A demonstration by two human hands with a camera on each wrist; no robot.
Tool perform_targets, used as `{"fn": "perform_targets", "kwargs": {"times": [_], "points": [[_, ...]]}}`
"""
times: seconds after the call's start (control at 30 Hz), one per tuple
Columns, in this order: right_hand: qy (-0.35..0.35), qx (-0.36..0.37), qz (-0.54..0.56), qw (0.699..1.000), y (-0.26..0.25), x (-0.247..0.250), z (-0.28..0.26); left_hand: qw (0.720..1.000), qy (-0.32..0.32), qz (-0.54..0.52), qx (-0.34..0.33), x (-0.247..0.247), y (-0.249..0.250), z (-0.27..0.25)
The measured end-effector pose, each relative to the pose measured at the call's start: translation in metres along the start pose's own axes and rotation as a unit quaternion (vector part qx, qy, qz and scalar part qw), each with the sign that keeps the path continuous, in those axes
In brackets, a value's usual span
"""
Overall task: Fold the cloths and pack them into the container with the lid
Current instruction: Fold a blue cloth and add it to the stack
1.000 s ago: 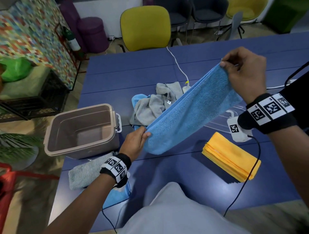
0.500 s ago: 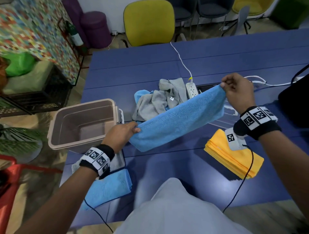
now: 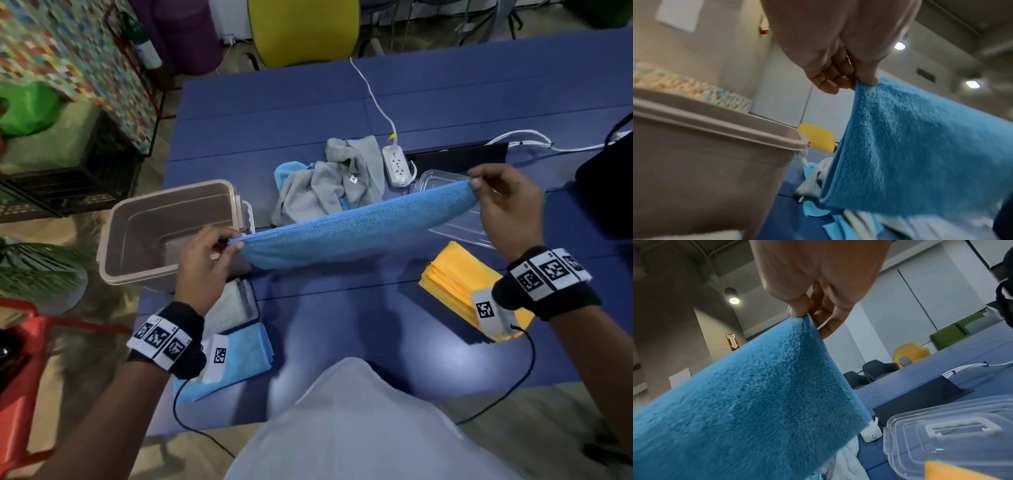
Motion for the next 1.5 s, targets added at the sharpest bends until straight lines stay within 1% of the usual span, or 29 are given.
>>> {"fn": "perform_targets", "kwargs": {"times": [0.07, 0.1, 0.17, 0.2, 0.23, 0.27, 0.33, 0.43, 0.57, 0.63, 0.7, 0.77, 0.87, 0.97, 1.1, 1.2, 1.27, 1.33, 1.37, 1.4, 1.43, 1.47, 1.5], "points": [[0.007, -0.015, 0.004, 1.000, 0.002, 0.001, -0.003, 0.994, 0.005, -0.090, 0.060, -0.001, -0.006, -0.002], [0.007, -0.034, -0.005, 0.999, 0.008, -0.005, -0.002, 0.985, -0.002, -0.136, 0.105, -0.008, -0.014, -0.001], [-0.004, -0.088, -0.030, 0.996, 0.031, -0.023, 0.001, 0.952, -0.027, -0.209, 0.221, -0.030, -0.036, -0.001], [-0.012, -0.118, -0.044, 0.992, 0.043, -0.033, 0.001, 0.934, -0.036, -0.222, 0.276, -0.042, -0.047, -0.003], [-0.021, -0.150, -0.065, 0.986, 0.055, -0.042, -0.001, 0.921, -0.043, -0.223, 0.316, -0.052, -0.054, -0.006], [-0.029, -0.175, -0.092, 0.980, 0.064, -0.050, -0.005, 0.912, -0.047, -0.218, 0.344, -0.062, -0.060, -0.008], [-0.044, -0.196, -0.129, 0.971, 0.064, -0.063, -0.020, 0.905, -0.053, -0.213, 0.365, -0.078, -0.058, -0.011], [-0.090, -0.192, -0.106, 0.972, 0.040, -0.096, -0.052, 0.908, -0.060, -0.214, 0.355, -0.101, -0.045, -0.015], [-0.167, -0.204, -0.008, 0.965, 0.001, -0.142, -0.092, 0.940, -0.076, -0.154, 0.296, -0.122, -0.021, -0.019], [-0.192, -0.205, 0.029, 0.959, -0.019, -0.158, -0.106, 0.955, -0.073, -0.125, 0.258, -0.127, -0.005, -0.020], [-0.199, -0.200, 0.052, 0.958, -0.030, -0.167, -0.114, 0.962, -0.060, -0.120, 0.237, -0.128, 0.008, -0.022], [-0.206, -0.196, 0.056, 0.957, -0.036, -0.170, -0.118, 0.964, -0.049, -0.124, 0.231, -0.129, 0.016, -0.025], [-0.213, -0.213, 0.088, 0.949, -0.041, -0.167, -0.122, 0.969, -0.045, -0.118, 0.214, -0.128, 0.024, -0.029], [-0.217, -0.248, 0.152, 0.932, -0.046, -0.162, -0.126, 0.976, -0.051, -0.097, 0.186, -0.125, 0.030, -0.031], [-0.200, -0.317, 0.211, 0.903, -0.044, -0.160, -0.131, 0.985, -0.044, -0.082, 0.143, -0.123, 0.042, -0.036], [-0.194, -0.341, 0.251, 0.885, -0.048, -0.160, -0.133, 0.991, -0.044, -0.065, 0.104, -0.120, 0.051, -0.039], [-0.211, -0.339, 0.267, 0.877, -0.052, -0.160, -0.132, 0.994, -0.059, -0.046, 0.085, -0.120, 0.052, -0.041], [-0.254, -0.313, 0.253, 0.879, -0.055, -0.162, -0.128, 0.995, -0.068, -0.024, 0.065, -0.117, 0.053, -0.041], [-0.277, -0.280, 0.221, 0.892, -0.055, -0.161, -0.124, 0.996, -0.067, -0.016, 0.051, -0.115, 0.054, -0.040], [-0.290, -0.214, 0.153, 0.920, -0.056, -0.159, -0.117, 0.997, -0.064, -0.010, 0.037, -0.112, 0.056, -0.039], [-0.297, -0.121, 0.054, 0.946, -0.058, -0.156, -0.108, 0.998, -0.061, -0.007, 0.026, -0.109, 0.058, -0.037], [-0.299, -0.021, -0.050, 0.953, -0.062, -0.155, -0.101, 0.998, -0.057, -0.009, 0.017, -0.105, 0.061, -0.036], [-0.300, 0.059, -0.135, 0.942, -0.063, -0.154, -0.096, 0.998, -0.055, -0.012, 0.007, -0.101, 0.065, -0.034]]}}
Point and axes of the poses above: each hand's wrist, its own z-axis towards the middle knuckle, its own x-axis out of the back of the hand, y = z × x, the point moved 7 cm from there along z, towards the middle knuckle, and after that the axes turned 6 degrees about -z, right-handed, at the moved point
